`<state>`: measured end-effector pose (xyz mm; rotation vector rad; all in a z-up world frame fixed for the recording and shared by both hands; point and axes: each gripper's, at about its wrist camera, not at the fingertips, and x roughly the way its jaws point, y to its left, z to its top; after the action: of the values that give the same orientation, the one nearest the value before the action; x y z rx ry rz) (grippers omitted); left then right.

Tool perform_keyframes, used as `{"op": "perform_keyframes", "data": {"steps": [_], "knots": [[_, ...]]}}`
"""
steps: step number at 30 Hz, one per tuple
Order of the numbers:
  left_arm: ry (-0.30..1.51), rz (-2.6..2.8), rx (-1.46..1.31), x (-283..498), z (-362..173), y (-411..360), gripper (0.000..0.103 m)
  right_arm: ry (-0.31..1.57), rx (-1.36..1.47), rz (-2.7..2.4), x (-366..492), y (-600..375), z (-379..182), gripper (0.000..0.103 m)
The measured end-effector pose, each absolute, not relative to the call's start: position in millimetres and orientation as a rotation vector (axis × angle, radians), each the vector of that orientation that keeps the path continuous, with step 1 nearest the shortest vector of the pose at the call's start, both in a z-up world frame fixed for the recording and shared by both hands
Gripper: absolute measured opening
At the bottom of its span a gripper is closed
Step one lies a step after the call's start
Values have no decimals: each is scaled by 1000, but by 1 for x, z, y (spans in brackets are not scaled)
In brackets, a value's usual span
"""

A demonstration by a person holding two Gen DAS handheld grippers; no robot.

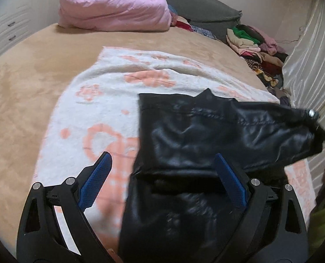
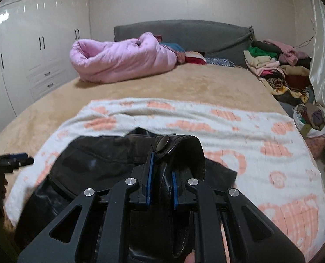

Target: Fold large clothes

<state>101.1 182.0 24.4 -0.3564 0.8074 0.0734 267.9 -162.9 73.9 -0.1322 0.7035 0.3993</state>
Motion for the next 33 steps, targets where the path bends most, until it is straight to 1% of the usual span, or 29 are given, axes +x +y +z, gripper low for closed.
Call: {"op": "perform_keyframes", "data": {"steps": [6, 7, 8, 9, 10, 11, 13, 15, 18, 20, 21, 22, 24, 27, 28, 33], "knots": [[851, 42, -323, 142, 18, 158, 87, 741, -109, 386, 269, -166, 55, 13], [856, 37, -312, 151, 16, 155, 86, 743, -109, 386, 269, -167, 53, 14], [856, 35, -307, 155, 16, 153, 81, 747, -110, 385, 269, -168, 51, 14], [862, 29, -304, 161, 13, 152, 68, 753, -111, 381, 270, -169, 49, 14], [880, 26, -306, 169, 10, 151, 52, 758, -109, 380, 271, -170, 47, 14], [895, 22, -313, 174, 6, 151, 46, 761, -105, 379, 271, -171, 46, 15], [923, 12, -313, 187, -4, 150, 22, 772, -99, 374, 272, -174, 41, 16], [961, 10, -306, 197, -17, 149, 11, 778, -95, 369, 273, -176, 38, 18], [1038, 32, -286, 204, -41, 144, 10, 794, -89, 360, 275, -178, 32, 28], [1047, 37, -262, 205, -48, 141, 10, 811, -110, 347, 277, -178, 28, 33], [1048, 40, -249, 205, -50, 140, 10, 818, -129, 329, 277, -178, 25, 45], [1049, 44, -235, 205, -52, 138, 10, 817, -139, 308, 277, -179, 24, 49], [1049, 40, -229, 205, -54, 138, 10, 809, -134, 254, 277, -187, 22, 51], [1048, 27, -249, 205, -55, 143, 11, 806, -80, 179, 278, -201, 19, 52], [1044, 22, -255, 204, -56, 145, 11, 811, -52, 192, 280, -202, 17, 50], [1031, 15, -259, 202, -58, 145, 11, 857, -54, 273, 292, -166, 1, 50]]}}
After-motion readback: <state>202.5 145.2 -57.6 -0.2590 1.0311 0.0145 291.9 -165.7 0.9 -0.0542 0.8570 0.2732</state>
